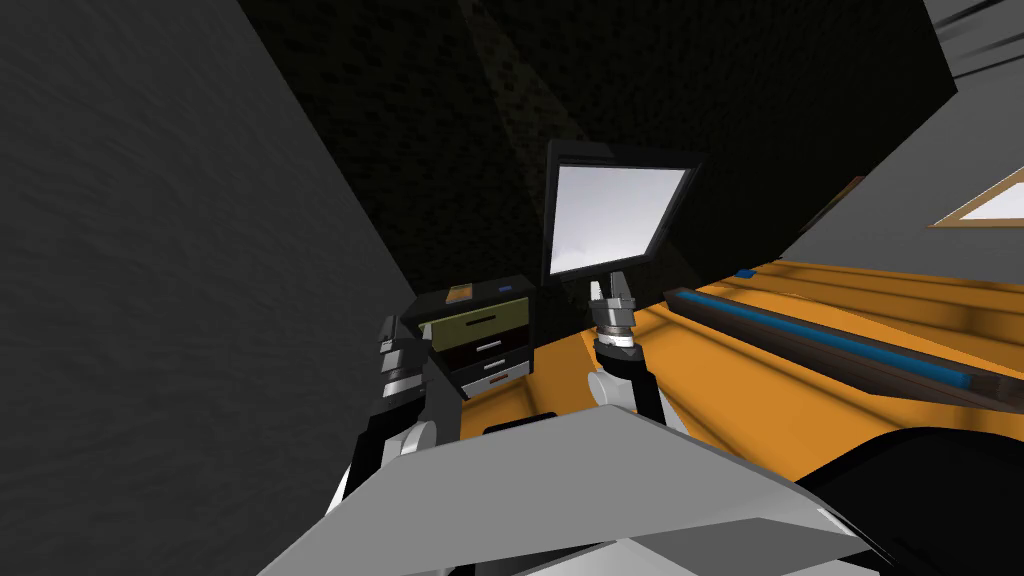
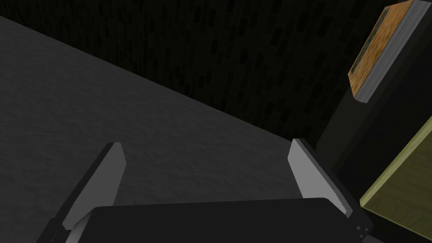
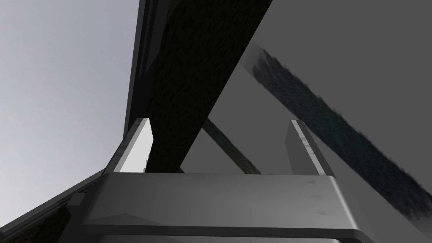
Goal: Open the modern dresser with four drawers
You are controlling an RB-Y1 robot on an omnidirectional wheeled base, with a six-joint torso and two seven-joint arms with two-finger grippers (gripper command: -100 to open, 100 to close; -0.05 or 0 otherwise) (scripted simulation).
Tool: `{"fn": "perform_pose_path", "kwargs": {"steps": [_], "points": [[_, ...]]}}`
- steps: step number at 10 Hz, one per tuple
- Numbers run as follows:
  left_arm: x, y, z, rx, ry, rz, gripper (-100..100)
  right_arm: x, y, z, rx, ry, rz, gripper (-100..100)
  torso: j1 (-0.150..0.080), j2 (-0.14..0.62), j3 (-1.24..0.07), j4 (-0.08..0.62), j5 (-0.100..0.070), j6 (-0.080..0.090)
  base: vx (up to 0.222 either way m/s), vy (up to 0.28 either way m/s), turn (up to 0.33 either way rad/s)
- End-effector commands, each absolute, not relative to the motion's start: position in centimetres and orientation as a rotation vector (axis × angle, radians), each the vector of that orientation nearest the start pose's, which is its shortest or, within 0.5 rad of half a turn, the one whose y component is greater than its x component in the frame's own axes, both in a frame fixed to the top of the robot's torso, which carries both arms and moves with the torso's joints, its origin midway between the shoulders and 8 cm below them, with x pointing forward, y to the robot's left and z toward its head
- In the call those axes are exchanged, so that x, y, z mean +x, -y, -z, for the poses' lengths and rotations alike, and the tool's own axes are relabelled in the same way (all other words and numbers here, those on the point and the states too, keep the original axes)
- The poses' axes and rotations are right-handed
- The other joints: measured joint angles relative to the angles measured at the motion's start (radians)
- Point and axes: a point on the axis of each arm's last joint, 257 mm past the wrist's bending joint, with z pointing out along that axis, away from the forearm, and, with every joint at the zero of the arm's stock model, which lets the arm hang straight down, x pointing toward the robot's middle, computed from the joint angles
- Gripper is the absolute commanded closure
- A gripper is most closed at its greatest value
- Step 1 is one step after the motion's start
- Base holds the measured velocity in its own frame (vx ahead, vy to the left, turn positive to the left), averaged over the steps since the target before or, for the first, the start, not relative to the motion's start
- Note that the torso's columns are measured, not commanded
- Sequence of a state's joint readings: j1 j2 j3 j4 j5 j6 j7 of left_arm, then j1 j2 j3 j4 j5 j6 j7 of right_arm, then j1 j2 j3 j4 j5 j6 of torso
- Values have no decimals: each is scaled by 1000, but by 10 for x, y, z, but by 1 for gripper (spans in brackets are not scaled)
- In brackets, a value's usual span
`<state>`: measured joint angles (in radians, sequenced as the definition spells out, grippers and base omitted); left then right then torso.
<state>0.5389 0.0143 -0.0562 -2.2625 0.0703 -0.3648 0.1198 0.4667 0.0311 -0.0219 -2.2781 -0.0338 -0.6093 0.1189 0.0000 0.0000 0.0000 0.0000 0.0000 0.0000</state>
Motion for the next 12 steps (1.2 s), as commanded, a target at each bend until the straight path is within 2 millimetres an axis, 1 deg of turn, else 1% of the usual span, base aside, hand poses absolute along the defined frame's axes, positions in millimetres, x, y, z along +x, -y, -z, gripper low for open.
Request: {"fn": "perform_pose_path", "kwargs": {"steps": [1,3,9,10,11,12], "points": [[366,-274,25,-908,-672,1450,0,323,287,-54,549,-493,-1225,0,0,40,-82,41,0,0,0,0,0],[366,-274,25,-908,-672,1450,0,323,287,-54,549,-493,-1225,0,0,175,-351,176,0,0,0,0,0],[366,-274,25,-907,-672,1450,0,323,287,-54,549,-493,-1225,0,0,618,-1234,617,0,0,0,0,0],[366,-272,27,-896,-703,1449,-100,323,287,-54,549,-493,-1225,0,0,691,-1382,691,0,0,17,-7,11],[367,-271,28,-891,-723,1447,-100,323,287,-54,550,-493,-1225,0,0,725,-1451,724,0,0,25,-13,16],[367,-271,30,-888,-744,1446,-100,323,287,-54,550,-494,-1225,0,0,734,-1471,734,0,0,34,-17,15]]}}
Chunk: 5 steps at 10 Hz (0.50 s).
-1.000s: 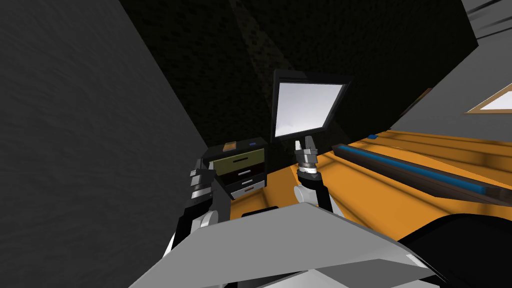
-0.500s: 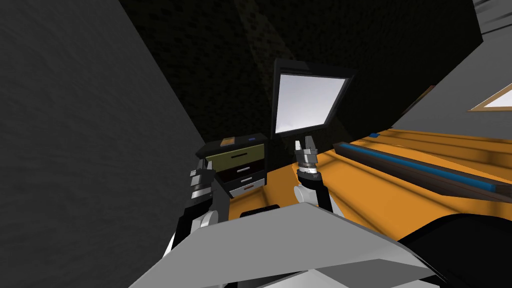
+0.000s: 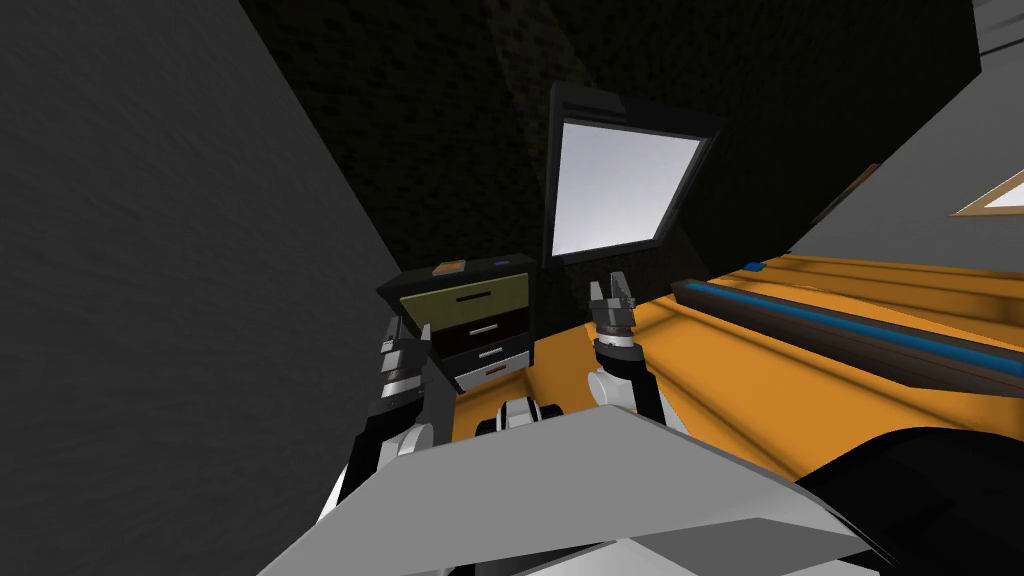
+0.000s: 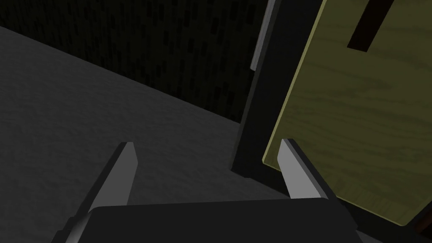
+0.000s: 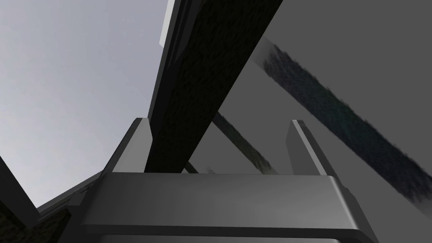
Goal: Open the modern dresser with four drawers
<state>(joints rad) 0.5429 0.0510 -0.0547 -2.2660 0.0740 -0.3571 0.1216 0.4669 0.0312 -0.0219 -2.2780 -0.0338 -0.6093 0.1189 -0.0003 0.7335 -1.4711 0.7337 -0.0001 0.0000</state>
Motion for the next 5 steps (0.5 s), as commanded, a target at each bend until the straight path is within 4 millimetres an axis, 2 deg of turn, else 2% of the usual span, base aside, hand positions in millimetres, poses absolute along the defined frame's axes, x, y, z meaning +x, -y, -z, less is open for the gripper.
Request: {"fn": "perform_pose_path", "kwargs": {"steps": [1,5], "points": [[368,-271,34,-891,-777,1442,-100,323,287,-54,550,-494,-1225,0,0,2,-5,3,0,0,72,-24,34],[369,-278,51,-967,-834,1427,-100,323,287,-54,550,-494,-1225,0,-1,4,-5,4,0,0,112,-60,44]]}}
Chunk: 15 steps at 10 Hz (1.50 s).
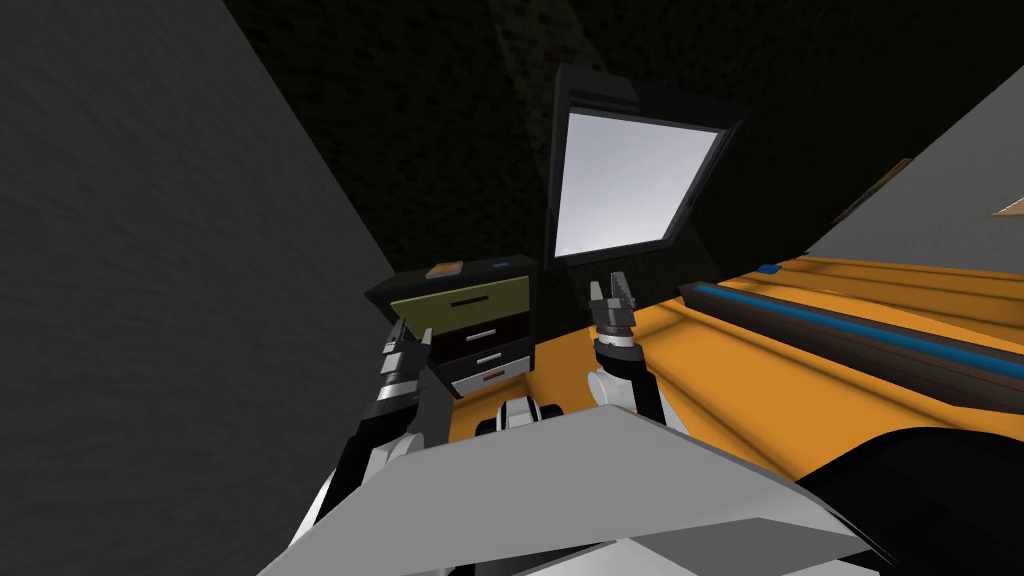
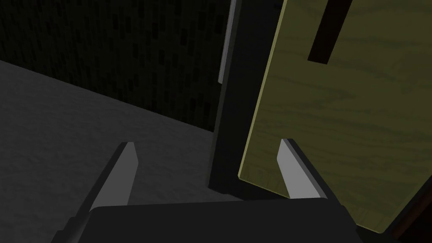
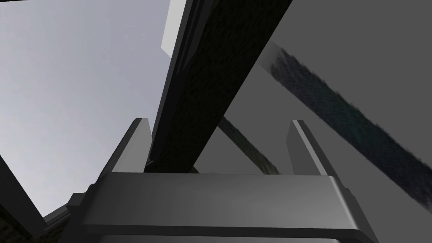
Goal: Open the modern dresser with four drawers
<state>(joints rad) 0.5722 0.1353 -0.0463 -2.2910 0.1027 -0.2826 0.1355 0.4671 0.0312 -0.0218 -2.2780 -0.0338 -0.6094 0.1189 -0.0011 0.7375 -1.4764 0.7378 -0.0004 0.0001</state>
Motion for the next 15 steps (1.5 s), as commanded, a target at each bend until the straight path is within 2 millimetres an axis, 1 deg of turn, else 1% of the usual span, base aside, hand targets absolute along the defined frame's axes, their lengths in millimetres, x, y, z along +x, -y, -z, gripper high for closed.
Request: {"fn": "perform_pose_path", "kwargs": {"steps": [1,6,15], "points": [[370,-280,55,-996,-837,1424,-100,323,287,-54,550,-494,-1225,0,1,2,1,1,0,0,103,-59,51],[369,-292,77,-1131,-846,1407,-100,323,287,-54,550,-494,-1225,0,2,1,0,0,1,0,109,-57,44],[364,-304,121,-1331,-939,1361,-100,323,287,-54,550,-494,-1225,0,2,1,1,0,1,0,105,-62,42]]}}
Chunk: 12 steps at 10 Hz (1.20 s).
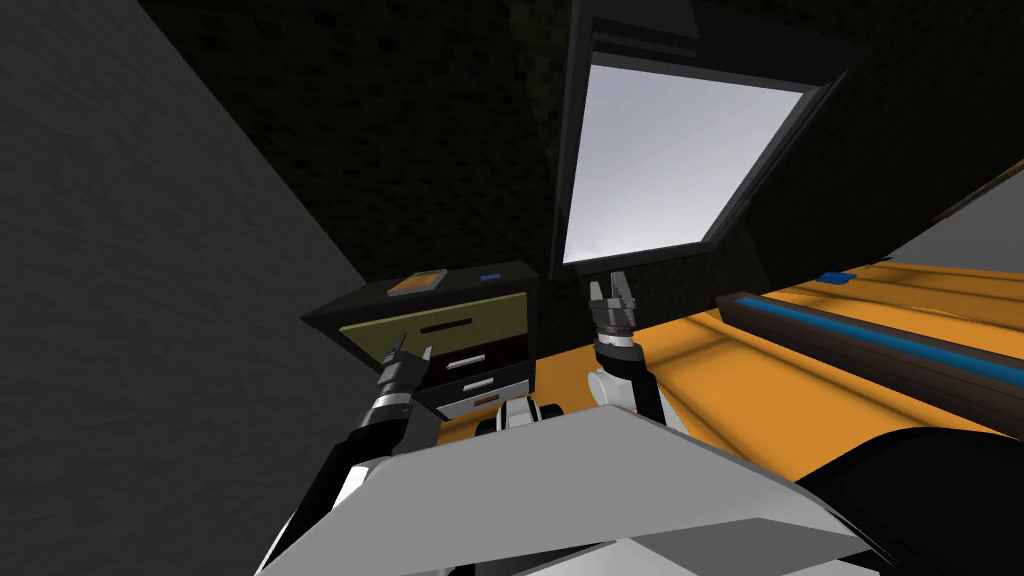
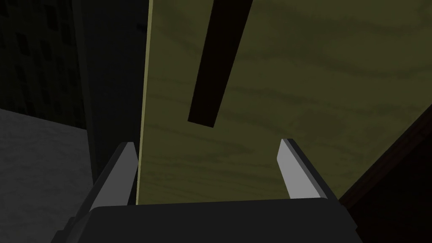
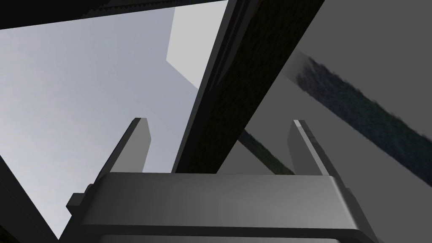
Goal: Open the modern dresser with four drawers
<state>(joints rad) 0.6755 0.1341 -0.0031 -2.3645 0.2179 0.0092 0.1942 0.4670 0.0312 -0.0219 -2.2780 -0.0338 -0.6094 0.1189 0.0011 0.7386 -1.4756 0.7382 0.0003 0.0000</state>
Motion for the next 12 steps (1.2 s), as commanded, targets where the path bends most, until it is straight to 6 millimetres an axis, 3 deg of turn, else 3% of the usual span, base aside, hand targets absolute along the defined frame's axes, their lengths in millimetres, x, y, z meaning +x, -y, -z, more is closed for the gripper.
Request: {"fn": "perform_pose_path", "kwargs": {"steps": [1,2,3,4,6,7,9,10,12], "points": [[364,-304,117,-1315,-929,1366,-100,323,287,-54,550,-494,-1225,0,0,-1,0,0,0,0,46,-24,11],[362,-318,130,-1342,-924,1381,-100,323,287,-54,550,-494,-1225,0,1,2,1,0,0,0,25,-86,27],[362,-317,131,-1330,-951,1376,-100,323,287,-54,550,-493,-1225,0,-3,2,1,1,-1,0,29,-109,28],[359,-334,139,-1356,-920,1394,-100,323,287,-54,550,-493,-1225,0,-4,1,1,0,-1,0,15,-134,34],[360,-333,143,-1337,-972,1383,-100,323,287,-54,550,-493,-1225,0,-1,-1,-1,0,-1,0,23,-84,9],[356,-352,151,-1366,-943,1397,-100,323,287,-54,550,-493,-1225,0,3,-1,-1,0,1,0,37,-81,25],[357,-352,151,-1344,-986,1388,-100,323,287,-54,550,-493,-1225,0,-1,-1,-1,0,0,0,27,-66,12],[354,-373,157,-1369,-954,1400,-100,323,287,-54,550,-493,-1225,0,0,0,0,0,0,0,21,-83,24],[355,-373,157,-1350,-995,1391,-100,323,287,-54,550,-493,-1225,0,-2,-1,0,0,-1,0,18,-69,14]]}}
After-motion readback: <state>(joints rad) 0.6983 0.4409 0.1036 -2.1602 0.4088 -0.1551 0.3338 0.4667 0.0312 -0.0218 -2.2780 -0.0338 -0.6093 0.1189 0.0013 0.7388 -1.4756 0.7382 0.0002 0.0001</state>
